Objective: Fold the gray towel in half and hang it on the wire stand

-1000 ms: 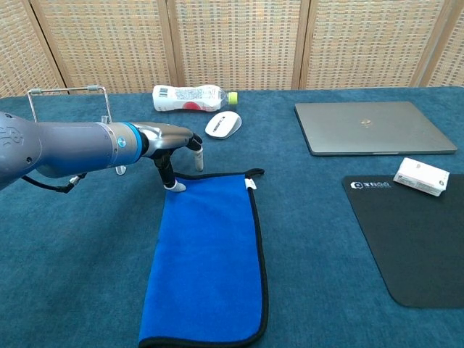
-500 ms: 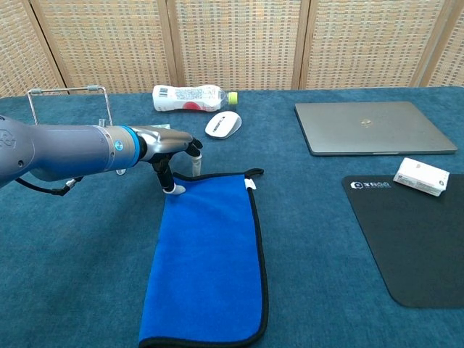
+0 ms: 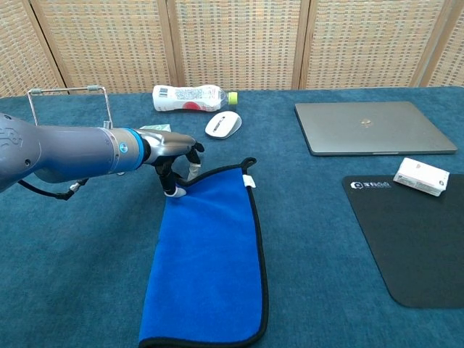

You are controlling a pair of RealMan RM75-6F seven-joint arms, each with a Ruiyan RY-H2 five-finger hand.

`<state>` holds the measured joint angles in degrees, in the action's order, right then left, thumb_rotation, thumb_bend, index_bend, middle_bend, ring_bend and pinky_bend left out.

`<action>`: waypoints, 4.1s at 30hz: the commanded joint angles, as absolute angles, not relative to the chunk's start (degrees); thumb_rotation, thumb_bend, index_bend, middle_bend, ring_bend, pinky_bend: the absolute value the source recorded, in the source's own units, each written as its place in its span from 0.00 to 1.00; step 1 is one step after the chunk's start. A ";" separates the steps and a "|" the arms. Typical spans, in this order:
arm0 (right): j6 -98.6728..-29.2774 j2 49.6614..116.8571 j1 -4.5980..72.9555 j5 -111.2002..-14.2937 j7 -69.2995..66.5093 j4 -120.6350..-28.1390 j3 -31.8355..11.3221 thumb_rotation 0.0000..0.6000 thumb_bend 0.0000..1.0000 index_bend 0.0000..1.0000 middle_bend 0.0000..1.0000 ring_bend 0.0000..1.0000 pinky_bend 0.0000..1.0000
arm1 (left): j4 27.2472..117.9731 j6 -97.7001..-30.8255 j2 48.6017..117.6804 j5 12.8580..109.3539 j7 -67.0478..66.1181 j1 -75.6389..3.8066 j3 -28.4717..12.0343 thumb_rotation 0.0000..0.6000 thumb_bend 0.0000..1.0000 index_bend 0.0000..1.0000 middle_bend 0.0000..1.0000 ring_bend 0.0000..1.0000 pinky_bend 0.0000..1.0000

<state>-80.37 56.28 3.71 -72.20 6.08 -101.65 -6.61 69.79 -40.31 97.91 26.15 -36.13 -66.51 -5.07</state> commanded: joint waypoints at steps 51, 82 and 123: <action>-81.22 55.30 3.07 -73.56 3.72 -102.06 -6.41 1.00 0.00 0.00 0.00 0.00 0.00 | 82.76 -47.49 80.11 34.29 -30.62 -66.06 -13.11 1.00 0.73 0.79 0.00 0.00 0.00; -79.63 56.90 4.30 -72.00 7.48 -101.97 -6.31 1.00 0.00 0.00 0.00 0.00 0.00 | 66.70 -37.79 68.72 51.83 -0.59 -58.51 -19.83 1.00 0.71 0.79 0.00 0.00 0.00; -81.95 54.99 2.95 -77.34 3.52 -103.53 -5.00 1.00 0.00 0.00 0.00 0.00 0.00 | 92.40 -45.43 49.27 54.26 8.02 -41.53 -17.72 1.00 0.71 0.80 0.00 0.00 0.00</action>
<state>-81.94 55.01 2.96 -77.33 3.54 -103.52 -5.02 91.40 -44.60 50.14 53.43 7.38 -42.48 -18.02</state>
